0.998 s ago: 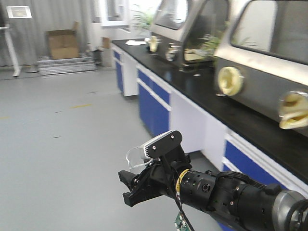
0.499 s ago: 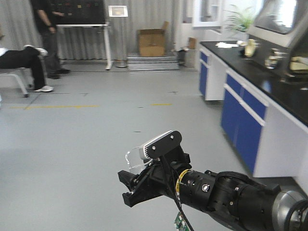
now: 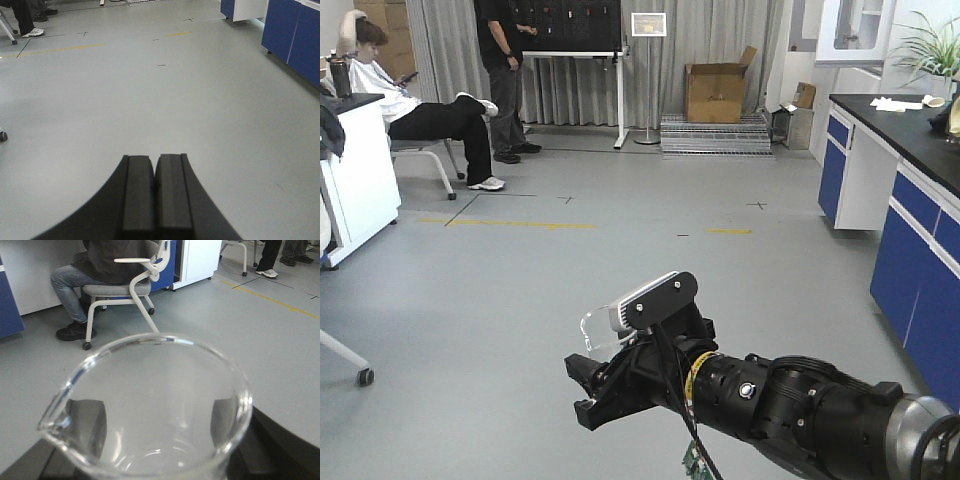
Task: Pick beaker and place in left cabinet
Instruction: 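Drive the base to the white cabinet holding the beaker in the right gripper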
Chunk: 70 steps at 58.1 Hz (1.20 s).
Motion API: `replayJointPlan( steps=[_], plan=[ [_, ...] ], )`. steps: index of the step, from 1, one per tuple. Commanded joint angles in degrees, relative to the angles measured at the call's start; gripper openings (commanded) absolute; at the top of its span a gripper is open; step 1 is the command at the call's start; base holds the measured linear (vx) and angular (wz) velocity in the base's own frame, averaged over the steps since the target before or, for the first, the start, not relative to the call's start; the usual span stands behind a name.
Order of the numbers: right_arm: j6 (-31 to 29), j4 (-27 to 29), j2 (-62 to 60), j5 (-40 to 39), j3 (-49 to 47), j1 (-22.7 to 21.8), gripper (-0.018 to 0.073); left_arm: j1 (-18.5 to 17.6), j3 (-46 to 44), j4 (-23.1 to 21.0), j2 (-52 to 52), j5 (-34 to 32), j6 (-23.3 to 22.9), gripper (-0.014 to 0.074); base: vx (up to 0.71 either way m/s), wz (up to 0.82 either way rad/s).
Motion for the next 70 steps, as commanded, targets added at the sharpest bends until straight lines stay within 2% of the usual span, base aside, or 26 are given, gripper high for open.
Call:
replayJointPlan(
  steps=[1, 31, 70],
  plan=[
    [-0.01, 0.84, -2.88, -3.94, -1.80, -0.30, 0.0225, -0.32, -1.07, -0.62, -0.56, -4.75, -0.07, -0.0006, 0.43, 0.00],
    [-0.01, 0.84, -2.88, -3.94, -1.80, -0.30, 0.0225, -0.32, -1.07, -0.62, -0.56, -4.75, -0.07, -0.0006, 0.52, -0.10],
    [-0.01, 0.84, -2.88, -3.51, -1.80, -0.30, 0.0225, -0.32, -1.07, -0.62, -0.56, -4.75, -0.07, -0.0006, 0.64, -0.08]
  ],
)
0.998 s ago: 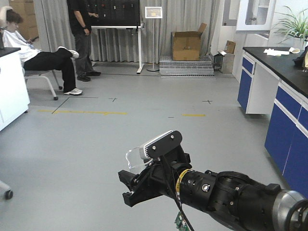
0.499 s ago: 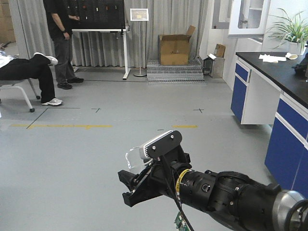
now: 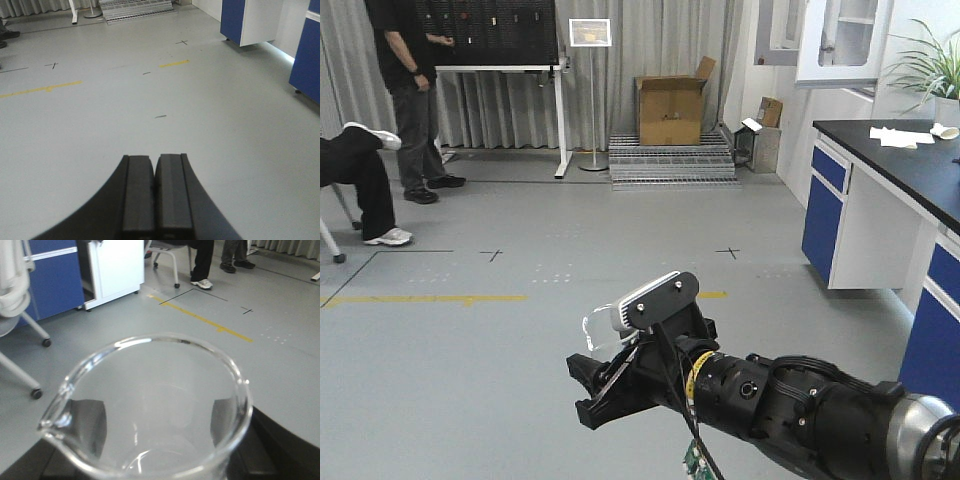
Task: Pick beaker and place in left cabinet
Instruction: 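Drive the base to the white cabinet holding the beaker in the right gripper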
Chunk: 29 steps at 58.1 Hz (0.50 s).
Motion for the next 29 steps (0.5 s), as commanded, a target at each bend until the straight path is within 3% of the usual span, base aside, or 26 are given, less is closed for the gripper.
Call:
replayJointPlan(
  steps=[1, 29],
  plan=[
    [-0.01, 0.84, -2.88, -3.84, -1.80, -0.30, 0.0225, -0.32, -1.07, -0.62, -0.56, -4.75, -0.07, -0.0006, 0.68, -0.09],
    [-0.01, 0.84, -2.88, -3.84, -1.80, -0.30, 0.0225, -0.32, -1.07, -0.62, -0.56, -4.75, -0.07, -0.0006, 0.70, -0.05]
  ],
)
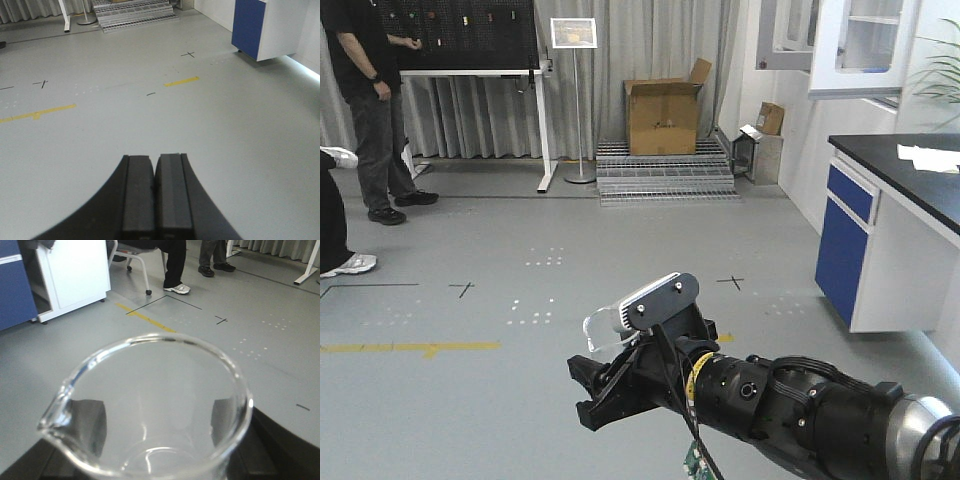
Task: Pick beaker and place in left cabinet
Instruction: 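Drive the base to the white cabinet holding the beaker in the right gripper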
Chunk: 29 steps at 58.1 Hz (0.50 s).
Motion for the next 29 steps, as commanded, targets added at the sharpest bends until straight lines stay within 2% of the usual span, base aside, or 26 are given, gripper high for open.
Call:
replayJointPlan(
  steps=[1, 29],
  plan=[
    [-0.01, 0.84, -2.88, -3.95, -1.86, -0.30, 0.0225, -0.32, -1.07, -0.62, -0.56, -4.75, -0.07, -0.0006, 0.73, 0.04],
    [-0.01, 0.84, -2.88, -3.95, -1.86, -0.30, 0.0225, -0.32, -1.07, -0.62, -0.56, -4.75, -0.07, -0.0006, 0.75, 0.05]
  ],
)
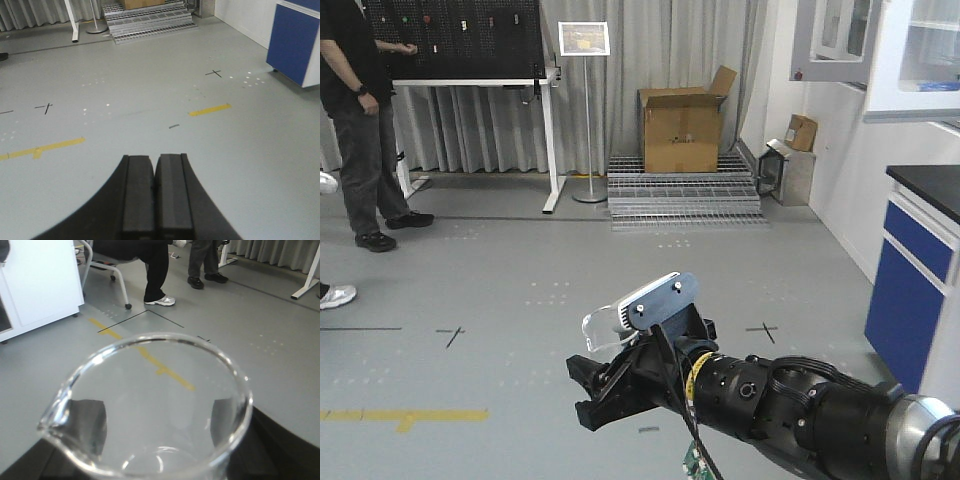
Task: Pick beaker and place in left cabinet
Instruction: 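Drive the base to the white cabinet holding the beaker in the right gripper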
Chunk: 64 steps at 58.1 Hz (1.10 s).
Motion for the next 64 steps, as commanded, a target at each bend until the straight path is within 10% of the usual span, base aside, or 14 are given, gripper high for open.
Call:
replayJointPlan(
  steps=[1, 64],
  plan=[
    [-0.01, 0.84, -2.88, -3.84, -1.86, -0.37, 0.0225, -0.32, -1.07, -0.62, -0.56, -4.75, -0.07, -0.0006, 0.77, 0.06],
    [-0.01, 0.62, -2.88, -3.46, -1.86, -0.35, 0.0225, -0.32, -1.07, -0.60, -0.56, -4.75, -0.07, -0.0006, 0.78, 0.01]
  ],
)
